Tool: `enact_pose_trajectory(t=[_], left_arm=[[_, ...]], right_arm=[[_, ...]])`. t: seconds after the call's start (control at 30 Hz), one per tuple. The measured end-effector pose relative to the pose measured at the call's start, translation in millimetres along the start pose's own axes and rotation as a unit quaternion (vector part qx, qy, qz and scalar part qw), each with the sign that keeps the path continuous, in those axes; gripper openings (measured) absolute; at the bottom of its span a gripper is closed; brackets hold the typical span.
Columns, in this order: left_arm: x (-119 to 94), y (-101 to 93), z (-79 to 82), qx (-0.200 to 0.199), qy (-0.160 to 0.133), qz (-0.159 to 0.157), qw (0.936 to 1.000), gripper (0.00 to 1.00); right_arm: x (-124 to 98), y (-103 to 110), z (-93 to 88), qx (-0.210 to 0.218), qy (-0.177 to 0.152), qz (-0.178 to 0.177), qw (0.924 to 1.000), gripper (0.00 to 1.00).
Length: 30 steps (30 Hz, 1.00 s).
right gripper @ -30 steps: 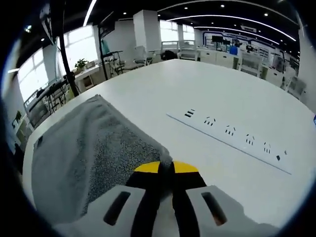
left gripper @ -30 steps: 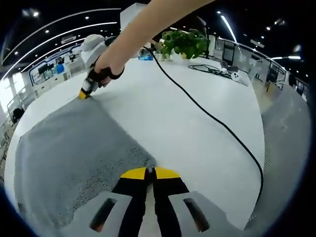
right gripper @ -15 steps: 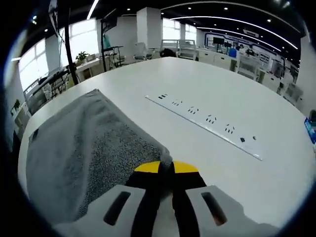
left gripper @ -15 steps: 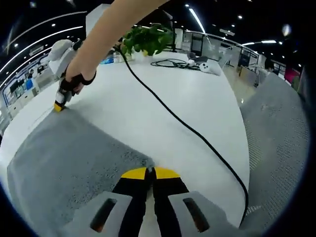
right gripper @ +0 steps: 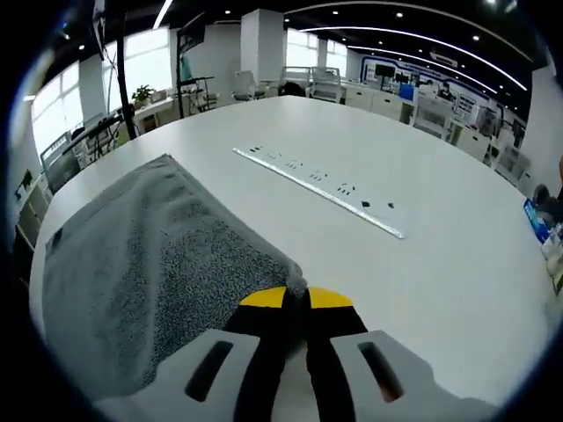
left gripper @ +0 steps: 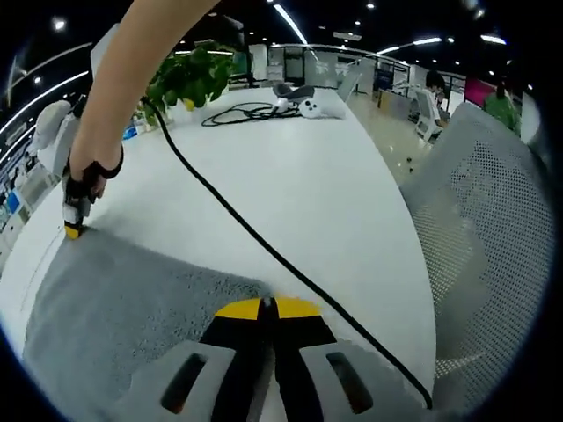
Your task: Fold the towel on the table until its edges align and the towel forms a compact rectangular stack.
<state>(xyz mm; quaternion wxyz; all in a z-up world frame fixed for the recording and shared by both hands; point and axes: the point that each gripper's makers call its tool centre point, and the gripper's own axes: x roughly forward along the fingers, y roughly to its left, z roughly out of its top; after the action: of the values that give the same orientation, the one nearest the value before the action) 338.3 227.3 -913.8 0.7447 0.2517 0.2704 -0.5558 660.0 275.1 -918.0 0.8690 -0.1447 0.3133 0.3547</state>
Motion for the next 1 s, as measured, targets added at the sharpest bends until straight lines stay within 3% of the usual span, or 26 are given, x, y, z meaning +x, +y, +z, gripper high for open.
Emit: enact_pose_trajectory(t=[0.27, 0.37, 0.7, 0.83, 1.0], left_arm=[[23, -15.5, 25.0, 0.032, -0.002, -0.026, 0.9992, 0.03], [27, -21.3, 29.8, 0.068, 0.019, -0.034, 0.9969, 0.03], [50, -38.2, 51.7, 0.08, 0.013, -0.051, 0.9954, 0.03], [59, -44.2, 60.6, 0.088, 0.011, -0.055, 0.9945, 0.03], [63, -44.5, 64.9, 0.086, 0.006, -0.06, 0.9945, 0.03]], right_arm=[[-25, -31, -24.5, 0.004, 0.0, -0.012, 0.9999, 0.05], [-36, -36, -31.3, 0.001, 0.003, -0.015, 0.9999, 0.05], [-66, -55, -53.2, 0.014, -0.002, -0.021, 0.9997, 0.05], [-70, -55, -55.4, -0.014, -0.002, -0.02, 0.9997, 0.05], [-70, -55, -55.4, 0.003, -0.013, -0.016, 0.9998, 0.04]])
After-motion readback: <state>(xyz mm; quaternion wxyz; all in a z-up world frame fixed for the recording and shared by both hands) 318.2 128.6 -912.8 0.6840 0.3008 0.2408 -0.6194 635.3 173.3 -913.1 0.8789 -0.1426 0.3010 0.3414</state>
